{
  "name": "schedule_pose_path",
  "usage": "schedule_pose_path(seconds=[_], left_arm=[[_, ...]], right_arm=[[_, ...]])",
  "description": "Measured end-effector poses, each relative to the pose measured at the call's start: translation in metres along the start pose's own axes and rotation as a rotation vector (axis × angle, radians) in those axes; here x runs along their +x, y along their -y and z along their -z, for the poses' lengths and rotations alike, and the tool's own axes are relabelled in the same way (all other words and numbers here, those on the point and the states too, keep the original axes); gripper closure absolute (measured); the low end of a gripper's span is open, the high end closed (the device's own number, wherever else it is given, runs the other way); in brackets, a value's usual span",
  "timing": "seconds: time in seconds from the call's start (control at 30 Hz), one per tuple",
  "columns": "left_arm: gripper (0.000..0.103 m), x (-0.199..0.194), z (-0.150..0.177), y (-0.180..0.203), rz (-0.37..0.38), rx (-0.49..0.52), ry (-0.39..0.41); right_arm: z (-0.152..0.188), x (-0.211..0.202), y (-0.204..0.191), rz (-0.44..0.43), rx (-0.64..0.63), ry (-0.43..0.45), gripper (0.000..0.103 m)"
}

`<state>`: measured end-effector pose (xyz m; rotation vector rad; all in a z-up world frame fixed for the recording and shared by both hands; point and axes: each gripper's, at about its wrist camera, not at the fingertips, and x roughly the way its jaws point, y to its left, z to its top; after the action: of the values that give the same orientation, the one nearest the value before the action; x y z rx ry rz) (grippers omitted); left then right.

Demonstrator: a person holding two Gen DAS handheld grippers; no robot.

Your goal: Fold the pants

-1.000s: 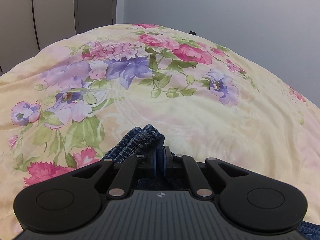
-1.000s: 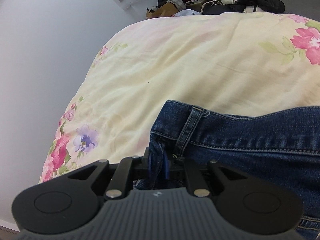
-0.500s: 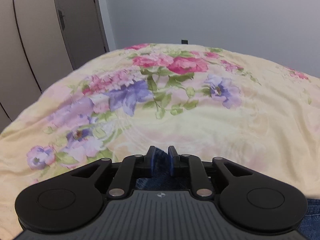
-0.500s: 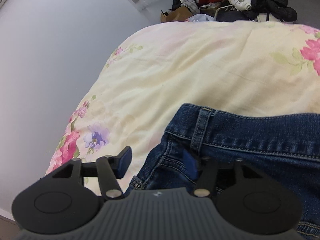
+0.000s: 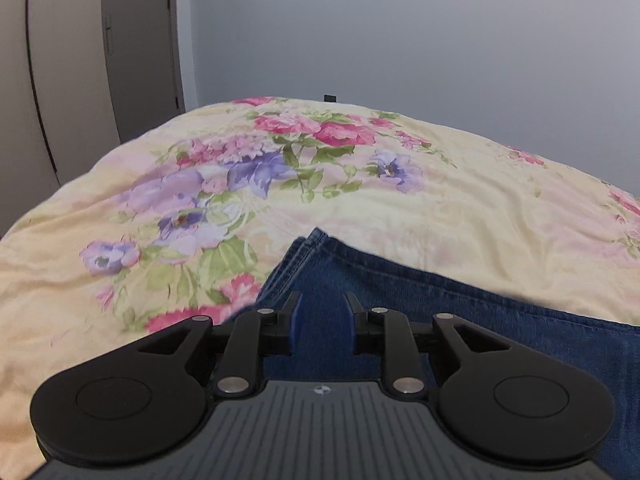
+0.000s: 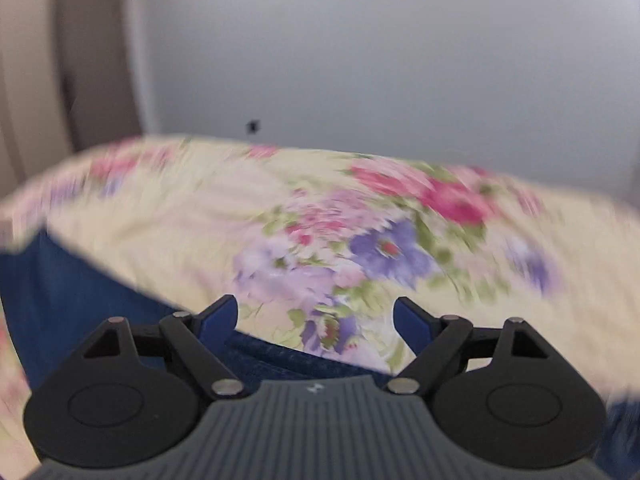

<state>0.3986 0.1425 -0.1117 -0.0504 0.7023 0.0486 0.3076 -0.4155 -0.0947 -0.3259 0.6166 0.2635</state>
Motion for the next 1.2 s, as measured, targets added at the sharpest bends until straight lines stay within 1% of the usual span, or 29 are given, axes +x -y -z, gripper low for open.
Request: schedule_pose_path(seconds=[0.03, 0.07, 0.1, 0.13, 0.17, 0.2, 0.23, 0.3, 0.37, 0.5, 0.6, 0.63, 0.67, 0.7, 0.77, 0.8, 0.87, 0.9, 0.93, 0.97, 1.03, 1.07, 1.17, 1.2], left_arm=[[0.075, -0.003, 0.007, -0.006, -0.002, -0.038, -0.005], [0.075, -0.005, 0.013, -0.011, 0.007, -0.075, -0.009], [0.075, -0.005, 0.02, -0.016, 0.015, -0.105, -0.019], [0.075, -0.005, 0.026, -0.021, 0.023, -0.13, -0.038], [0.075, -0.004, 0.031, -0.024, 0.027, -0.139, -0.059], [0.075, -0.004, 0.037, -0.027, 0.026, -0.148, -0.071], [0.075, -0.004, 0.042, -0.029, 0.029, -0.154, -0.078], [0.075, -0.004, 0.049, -0.032, 0.033, -0.148, -0.09], [0.072, -0.005, 0.056, -0.032, 0.04, -0.142, -0.093], [0.071, -0.002, 0.059, -0.029, 0.063, -0.15, -0.105], [0.063, 0.0, 0.059, -0.024, 0.057, -0.141, -0.106], [0.057, 0.0, 0.059, -0.022, 0.051, -0.136, -0.103], [0.051, 0.0, 0.06, -0.021, 0.049, -0.135, -0.103], [0.05, 0.0, 0.061, -0.02, 0.047, -0.135, -0.106], [0.049, 0.0, 0.063, -0.019, 0.049, -0.139, -0.108], [0.048, 0.0, 0.064, -0.018, 0.048, -0.144, -0.108], [0.042, 0.0, 0.065, -0.018, 0.046, -0.158, -0.109], [0.042, -0.001, 0.065, -0.018, 0.046, -0.166, -0.109], [0.041, -0.001, 0.065, -0.018, 0.047, -0.17, -0.109], [0.037, -0.002, 0.064, -0.018, 0.05, -0.168, -0.108], [0.031, -0.003, 0.063, -0.018, 0.052, -0.164, -0.099], [0.029, -0.003, 0.062, -0.018, 0.05, -0.163, -0.089], [0.026, 0.0, 0.061, -0.018, 0.027, -0.17, -0.084], [0.026, 0.001, 0.061, -0.019, 0.017, -0.167, -0.087]], right_arm=[[0.0, 0.0, 0.0, 0.0, 0.0, 0.0, 0.028], [-0.009, 0.015, -0.022, -0.047, -0.152, -0.017, 0.039], [-0.025, 0.046, -0.046, -0.158, -0.274, -0.07, 0.043], [-0.025, 0.046, -0.046, -0.158, -0.274, -0.07, 0.049], [-0.031, 0.059, -0.053, -0.203, -0.293, -0.097, 0.055], [-0.043, 0.087, -0.067, -0.277, -0.31, -0.164, 0.06], [-0.047, 0.097, -0.068, -0.302, -0.304, -0.19, 0.07], [-0.051, 0.113, -0.071, -0.37, -0.27, -0.219, 0.07], [-0.053, 0.124, -0.076, -0.429, -0.241, -0.252, 0.07], [-0.05, 0.136, -0.083, -0.493, -0.239, -0.314, 0.071], [-0.05, 0.144, -0.089, -0.498, -0.25, -0.345, 0.072], [-0.049, 0.152, -0.09, -0.506, -0.197, -0.401, 0.076], [-0.05, 0.153, -0.092, -0.495, -0.195, -0.413, 0.082], [-0.053, 0.153, -0.093, -0.481, -0.21, -0.408, 0.098], [-0.055, 0.149, -0.095, -0.479, -0.227, -0.396, 0.102], [-0.055, 0.145, -0.096, -0.479, -0.239, -0.391, 0.103], [-0.058, 0.141, -0.098, -0.469, -0.251, -0.371, 0.103], [-0.06, 0.14, -0.097, -0.46, -0.249, -0.357, 0.103], [-0.063, 0.138, -0.094, -0.445, -0.238, -0.338, 0.103], [-0.067, 0.137, -0.089, -0.433, -0.217, -0.319, 0.103], [-0.073, 0.135, -0.082, -0.399, -0.222, -0.295, 0.103], [-0.076, 0.136, -0.081, -0.375, -0.235, -0.29, 0.103], [-0.075, 0.15, -0.09, -0.351, -0.247, -0.343, 0.103], [-0.071, 0.157, -0.094, -0.353, -0.242, -0.382, 0.103]])
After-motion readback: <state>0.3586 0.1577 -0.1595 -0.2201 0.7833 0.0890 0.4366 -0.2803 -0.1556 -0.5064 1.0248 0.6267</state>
